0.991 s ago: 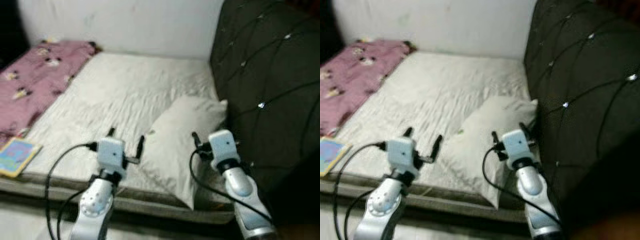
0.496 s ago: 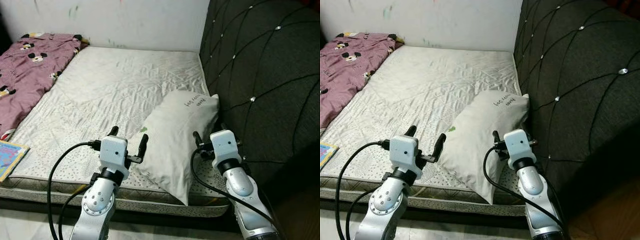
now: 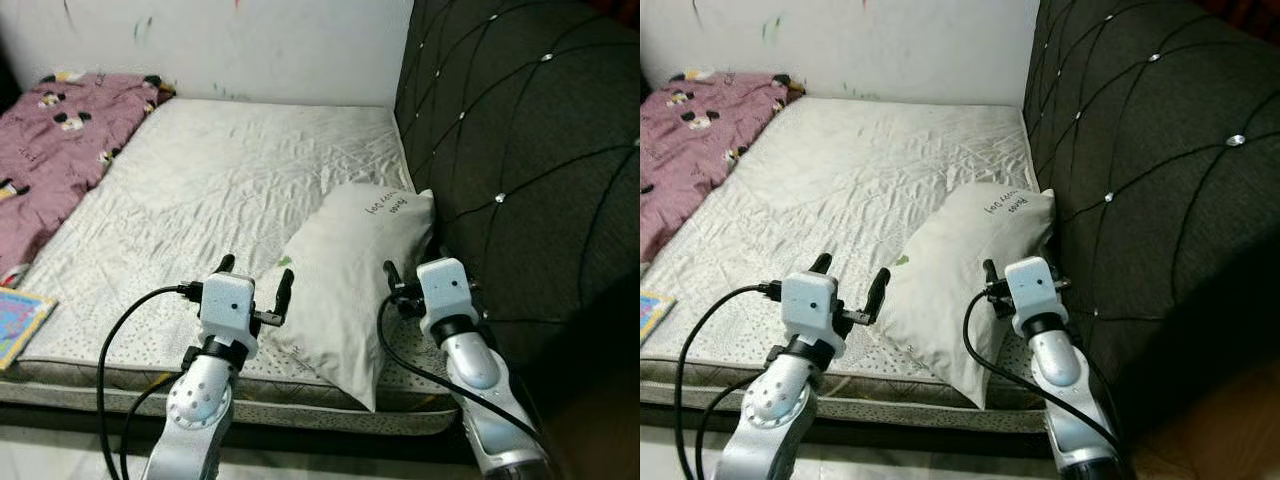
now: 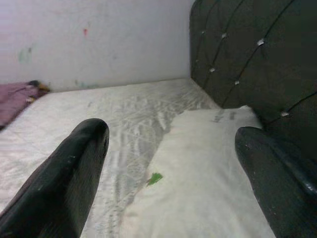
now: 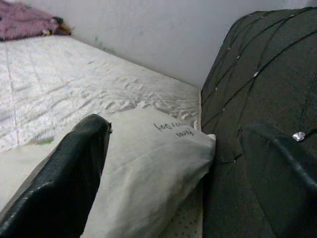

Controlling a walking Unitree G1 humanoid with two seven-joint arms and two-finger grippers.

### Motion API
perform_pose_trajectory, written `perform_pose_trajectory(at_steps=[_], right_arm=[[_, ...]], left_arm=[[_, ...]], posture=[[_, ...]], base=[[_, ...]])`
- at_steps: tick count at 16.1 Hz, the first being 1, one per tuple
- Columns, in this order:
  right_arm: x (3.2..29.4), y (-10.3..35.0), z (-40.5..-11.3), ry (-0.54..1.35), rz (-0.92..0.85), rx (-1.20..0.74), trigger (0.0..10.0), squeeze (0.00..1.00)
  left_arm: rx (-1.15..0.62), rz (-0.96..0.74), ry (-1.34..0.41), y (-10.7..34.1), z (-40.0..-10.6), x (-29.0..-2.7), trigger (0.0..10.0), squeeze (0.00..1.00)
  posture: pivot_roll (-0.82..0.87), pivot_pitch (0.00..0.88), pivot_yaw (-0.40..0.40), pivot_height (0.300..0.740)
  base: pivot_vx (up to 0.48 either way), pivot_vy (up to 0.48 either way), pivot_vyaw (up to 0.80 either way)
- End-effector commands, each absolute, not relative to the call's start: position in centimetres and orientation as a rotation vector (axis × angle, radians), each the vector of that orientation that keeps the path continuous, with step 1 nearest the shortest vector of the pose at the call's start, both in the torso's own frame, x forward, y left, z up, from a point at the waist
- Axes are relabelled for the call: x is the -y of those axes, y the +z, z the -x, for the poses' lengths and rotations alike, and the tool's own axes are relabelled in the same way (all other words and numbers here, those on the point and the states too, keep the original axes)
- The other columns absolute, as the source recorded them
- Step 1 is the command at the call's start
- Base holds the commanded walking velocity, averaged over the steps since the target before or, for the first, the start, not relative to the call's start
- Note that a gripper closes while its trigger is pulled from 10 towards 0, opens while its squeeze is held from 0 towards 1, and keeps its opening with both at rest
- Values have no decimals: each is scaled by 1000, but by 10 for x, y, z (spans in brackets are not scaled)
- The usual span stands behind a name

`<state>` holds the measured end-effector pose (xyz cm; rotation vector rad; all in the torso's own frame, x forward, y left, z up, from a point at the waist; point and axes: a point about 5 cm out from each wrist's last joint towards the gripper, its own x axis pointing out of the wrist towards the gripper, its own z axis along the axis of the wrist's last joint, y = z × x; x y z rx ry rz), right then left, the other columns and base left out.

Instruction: Clean up the room

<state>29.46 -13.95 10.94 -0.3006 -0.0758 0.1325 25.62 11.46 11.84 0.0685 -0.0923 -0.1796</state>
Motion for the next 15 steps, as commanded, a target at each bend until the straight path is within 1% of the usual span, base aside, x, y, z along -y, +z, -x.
perform_pose_trajectory(at_steps=[1, 2, 3, 5, 8, 10, 12, 14, 15], right_arm=[[139, 111, -298, 103, 290, 91, 10000, 0], [138, 109, -297, 93, 283, 91, 10000, 0], [137, 110, -297, 81, 271, 96, 10000, 0], [140, 105, -291, 66, 266, 94, 10000, 0], [164, 95, -274, 13, 259, 41, 10000, 0], [173, 94, -268, 23, 299, 43, 10000, 0], [178, 95, -269, -25, 300, 43, 10000, 0], [174, 99, -264, -54, 293, 67, 10000, 0], [175, 99, -263, -62, 291, 64, 10000, 0]], left_arm=[[83, -108, -140, 115, -259, -121, 10000, 0], [77, -123, -140, 110, -259, -124, 10000, 0], [76, -107, -195, 109, -261, -127, 10000, 0], [60, -117, -147, 104, -262, -142, 10000, 0], [27, -126, -100, 98, -250, -164, 10000, 0], [21, -144, -89, 95, -249, -175, 10000, 0], [6, -142, -85, 90, -259, -174, 10000, 0], [45, -123, -182, 103, -269, -152, 10000, 0], [45, -120, -185, 104, -269, -151, 10000, 0]], posture=[[-30, 0, 56, 740], [-35, 0, 62, 740], [-39, 0, 73, 740], [-38, 0, 89, 740], [-40, 0, 83, 740], [-113, 0, 88, 740], [-145, 0, 120, 740], [-171, 0, 168, 740], [-173, 0, 172, 740]], base=[[0, 0, 0], [0, 0, 0], [0, 0, 0], [0, 0, 0], [0, 0, 0], [0, 0, 0], [0, 0, 0], [0, 0, 0], [0, 0, 0]])
